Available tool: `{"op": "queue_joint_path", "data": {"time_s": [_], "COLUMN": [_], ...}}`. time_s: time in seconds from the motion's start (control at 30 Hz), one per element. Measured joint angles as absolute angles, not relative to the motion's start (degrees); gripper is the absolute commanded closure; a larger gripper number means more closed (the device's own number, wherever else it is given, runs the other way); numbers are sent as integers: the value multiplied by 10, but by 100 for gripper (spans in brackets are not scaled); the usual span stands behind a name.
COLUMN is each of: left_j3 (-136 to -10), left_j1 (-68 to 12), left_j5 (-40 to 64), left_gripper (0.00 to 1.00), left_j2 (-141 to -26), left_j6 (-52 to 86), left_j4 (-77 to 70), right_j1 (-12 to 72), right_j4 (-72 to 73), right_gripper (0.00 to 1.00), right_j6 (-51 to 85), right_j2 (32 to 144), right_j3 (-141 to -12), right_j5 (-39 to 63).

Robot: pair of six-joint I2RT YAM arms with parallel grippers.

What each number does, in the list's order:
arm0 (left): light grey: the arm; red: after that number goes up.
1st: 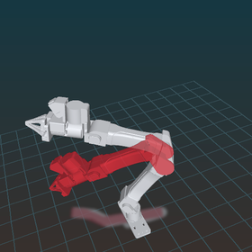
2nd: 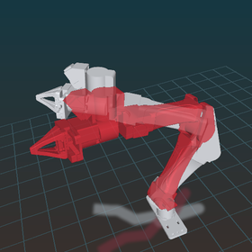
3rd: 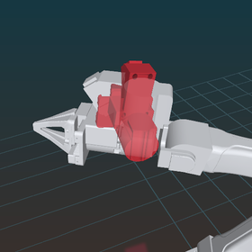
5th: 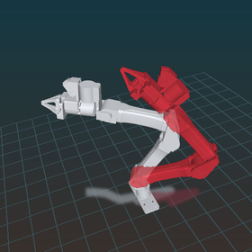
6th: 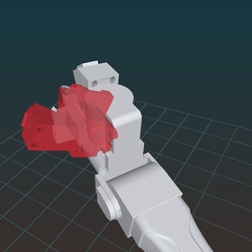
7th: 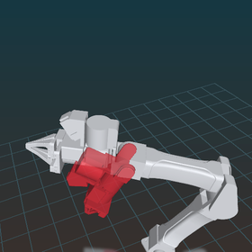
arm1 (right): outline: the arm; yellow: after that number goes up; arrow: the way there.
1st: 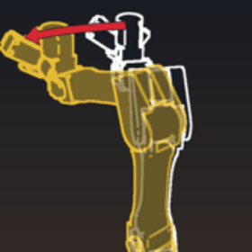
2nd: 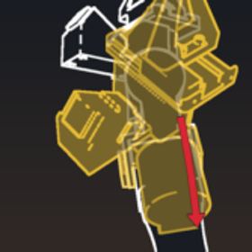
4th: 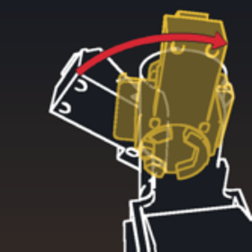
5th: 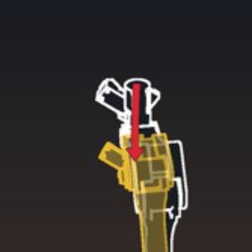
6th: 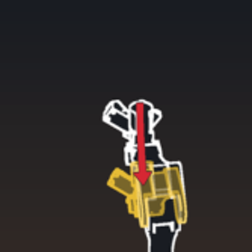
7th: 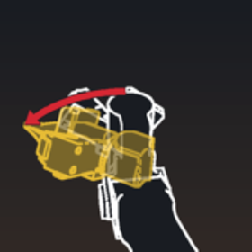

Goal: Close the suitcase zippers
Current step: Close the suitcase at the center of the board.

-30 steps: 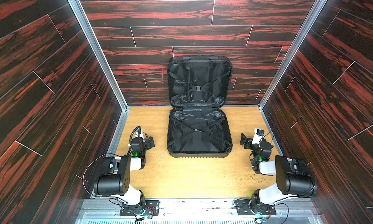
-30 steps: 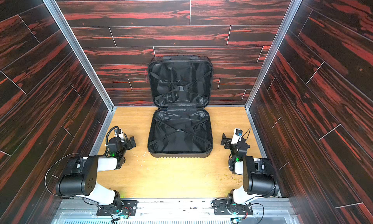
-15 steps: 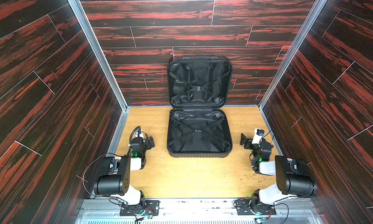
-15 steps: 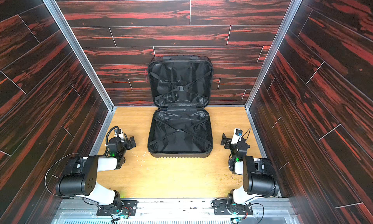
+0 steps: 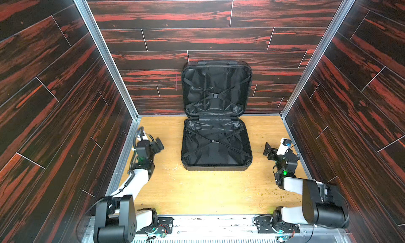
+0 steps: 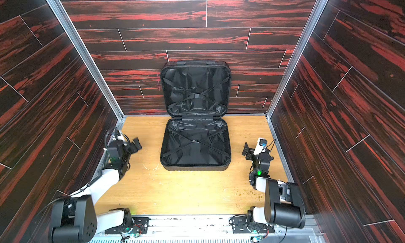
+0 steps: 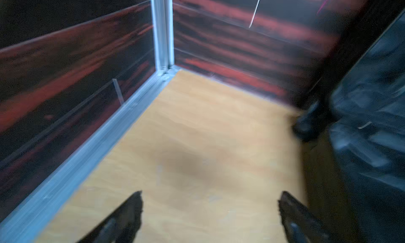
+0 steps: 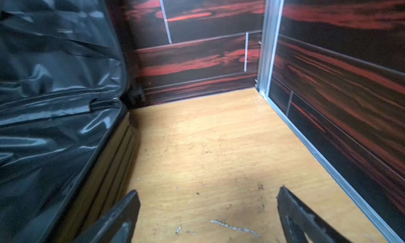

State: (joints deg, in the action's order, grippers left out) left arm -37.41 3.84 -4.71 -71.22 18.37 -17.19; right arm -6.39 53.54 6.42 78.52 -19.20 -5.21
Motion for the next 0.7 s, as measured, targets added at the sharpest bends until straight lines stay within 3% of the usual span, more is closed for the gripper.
{"op": "queue_joint_path", "data": {"time_s": [0.37,0.57,0.7], "left_j3": [-538,-579,-601], "left_j1": [-97,-112,-112], "left_j5": [106,129,135], "left_gripper": [47,55,76], "left_j2": [-860,-918,-946], "left_j6": [266,267,265], "left_j4": [32,82,96], "right_j1": [-64,-64,-64], "right_j4": [328,287,269], "right_gripper": [1,1,1], "right_j6": [86,90,95], "right_j2": [758,746,742], "right_j3": [-292,-293,-303], "right_j5": [18,56,74]}}
